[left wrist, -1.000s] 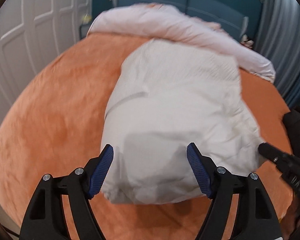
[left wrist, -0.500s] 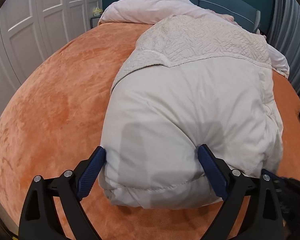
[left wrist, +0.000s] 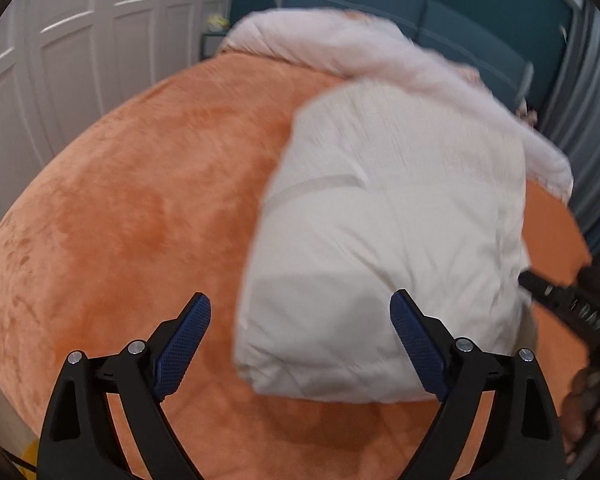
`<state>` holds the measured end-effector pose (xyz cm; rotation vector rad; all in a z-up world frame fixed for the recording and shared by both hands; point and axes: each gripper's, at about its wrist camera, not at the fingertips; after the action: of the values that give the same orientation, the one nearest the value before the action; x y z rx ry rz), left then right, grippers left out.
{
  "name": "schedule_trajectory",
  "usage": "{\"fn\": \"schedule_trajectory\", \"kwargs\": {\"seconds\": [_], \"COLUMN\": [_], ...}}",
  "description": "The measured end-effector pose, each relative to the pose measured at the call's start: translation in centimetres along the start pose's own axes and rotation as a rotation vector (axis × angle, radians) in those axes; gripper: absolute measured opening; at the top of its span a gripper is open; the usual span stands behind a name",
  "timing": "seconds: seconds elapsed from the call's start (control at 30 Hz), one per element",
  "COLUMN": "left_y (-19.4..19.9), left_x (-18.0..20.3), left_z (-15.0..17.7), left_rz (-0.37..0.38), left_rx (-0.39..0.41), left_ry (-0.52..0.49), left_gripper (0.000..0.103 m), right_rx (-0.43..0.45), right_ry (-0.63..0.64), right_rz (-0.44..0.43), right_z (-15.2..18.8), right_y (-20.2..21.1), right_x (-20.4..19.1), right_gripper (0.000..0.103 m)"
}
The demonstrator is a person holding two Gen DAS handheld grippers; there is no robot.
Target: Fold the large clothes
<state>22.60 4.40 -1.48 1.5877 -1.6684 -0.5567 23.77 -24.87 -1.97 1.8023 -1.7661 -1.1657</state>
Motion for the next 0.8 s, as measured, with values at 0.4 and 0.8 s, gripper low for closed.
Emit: {"fn": "schedule_trajectory", "kwargs": {"seconds": [0.4,0.8], "left_y": [-2.8,-3.5], "left_x": [0.2,1.5], "left_z": [0.9,1.9], "left_rz": [-0.039,-0.115], "left_rx": [-0.073,-0.055], "left_ry": [-0.043,-0.113], "left_gripper": [0.092,0.092], "right_rx": [-0.046,0.07], "right_ry": [-0.096,0.098], "right_rz": [-0.096,0.089], "right_z": [1.6,2.4], "right_y": [-0.6,4.8], "right_x": [3.8,-0.2], "right_gripper": [0.002,0.008]}}
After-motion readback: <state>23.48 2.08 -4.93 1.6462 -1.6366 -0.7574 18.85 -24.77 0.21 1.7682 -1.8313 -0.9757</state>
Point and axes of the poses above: each gripper's, at about its wrist camera, not at the fingertips, and y roughly against the way its jaws point, x to its right, z to its underside, and after that the axes turned 3 degrees about y, right-handed
